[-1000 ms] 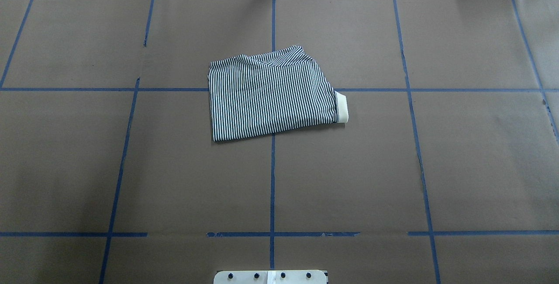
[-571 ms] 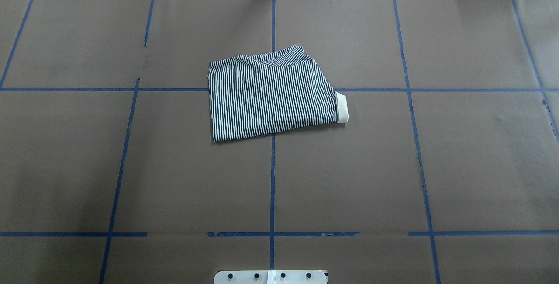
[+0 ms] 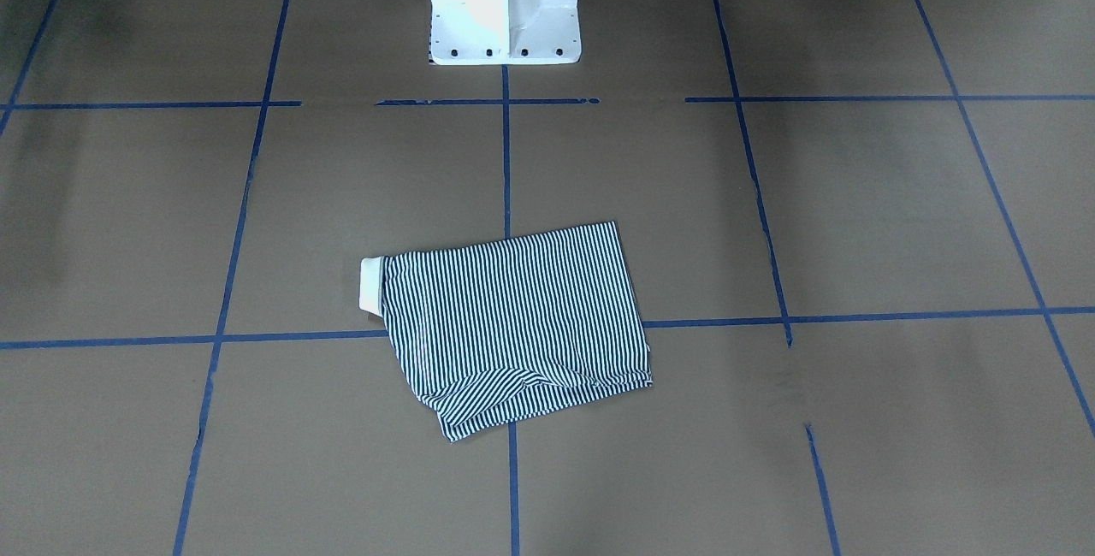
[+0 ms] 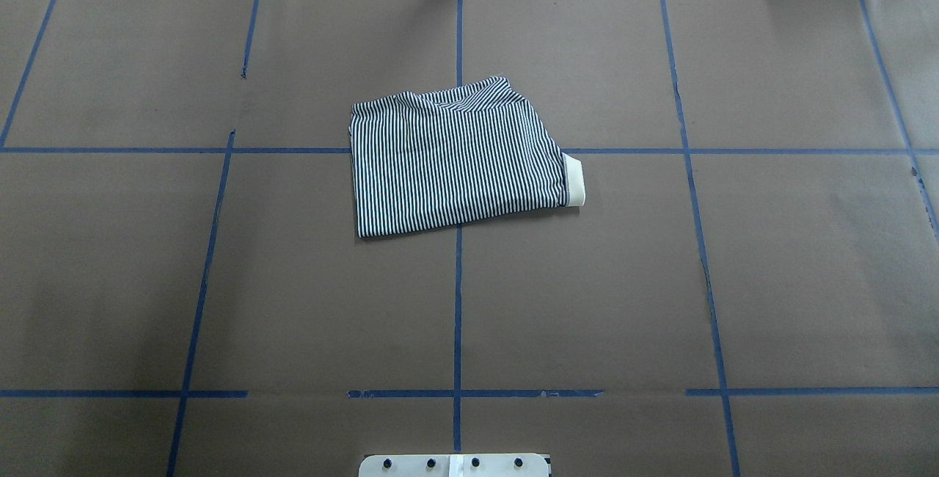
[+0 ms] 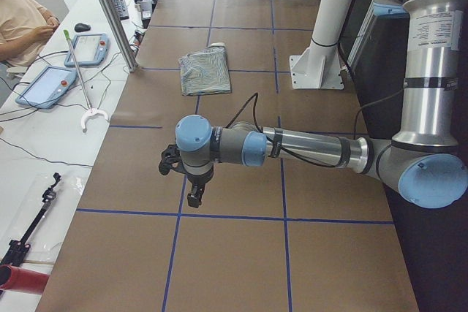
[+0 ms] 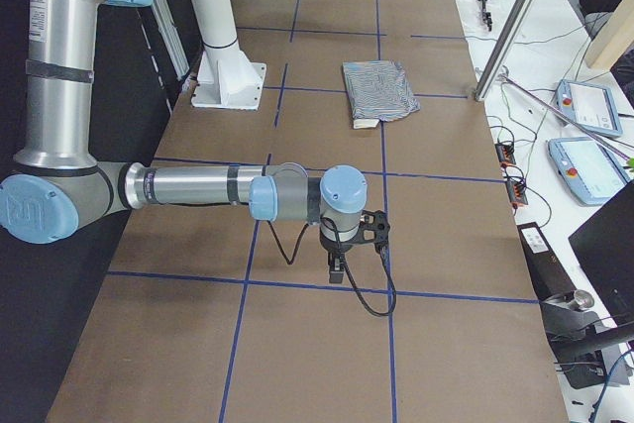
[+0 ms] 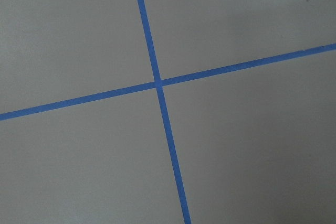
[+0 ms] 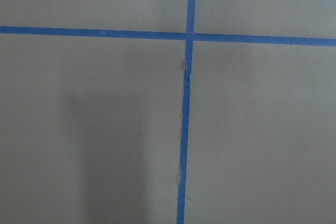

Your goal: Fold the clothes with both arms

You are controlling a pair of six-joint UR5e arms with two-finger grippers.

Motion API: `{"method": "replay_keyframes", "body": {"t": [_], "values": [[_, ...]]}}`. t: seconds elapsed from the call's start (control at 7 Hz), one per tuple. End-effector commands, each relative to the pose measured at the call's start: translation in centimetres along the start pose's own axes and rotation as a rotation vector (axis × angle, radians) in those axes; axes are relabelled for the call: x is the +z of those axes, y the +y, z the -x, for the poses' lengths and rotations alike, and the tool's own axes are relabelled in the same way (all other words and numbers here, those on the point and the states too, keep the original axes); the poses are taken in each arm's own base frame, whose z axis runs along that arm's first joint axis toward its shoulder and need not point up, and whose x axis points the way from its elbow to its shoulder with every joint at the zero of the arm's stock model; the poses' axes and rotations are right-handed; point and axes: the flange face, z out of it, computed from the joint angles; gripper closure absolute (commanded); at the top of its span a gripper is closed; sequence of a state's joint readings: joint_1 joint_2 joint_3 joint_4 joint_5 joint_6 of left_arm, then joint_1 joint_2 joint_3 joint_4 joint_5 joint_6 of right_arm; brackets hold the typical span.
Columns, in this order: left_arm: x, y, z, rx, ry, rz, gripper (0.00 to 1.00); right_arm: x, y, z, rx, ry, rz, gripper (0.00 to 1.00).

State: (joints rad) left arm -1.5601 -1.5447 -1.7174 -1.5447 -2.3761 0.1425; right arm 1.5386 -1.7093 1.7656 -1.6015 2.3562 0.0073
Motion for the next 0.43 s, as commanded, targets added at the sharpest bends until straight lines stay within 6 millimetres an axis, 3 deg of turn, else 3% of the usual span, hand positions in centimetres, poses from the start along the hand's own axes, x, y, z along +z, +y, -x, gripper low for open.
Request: {"method": "replay_keyframes", "body": {"t": [0.0,0.29], "values": [[-0.15,-0.20,-0.24,0.004,0.000,-0.002,0.00,0.03,0.05,-0.03,0.000,0.000,0.001,0.00],[-0.29,-0.30,-0.38,0.006,0.000,-0.005,0.00,0.13,0.11,-0.03,0.000,0.000,0.003,0.00]]}}
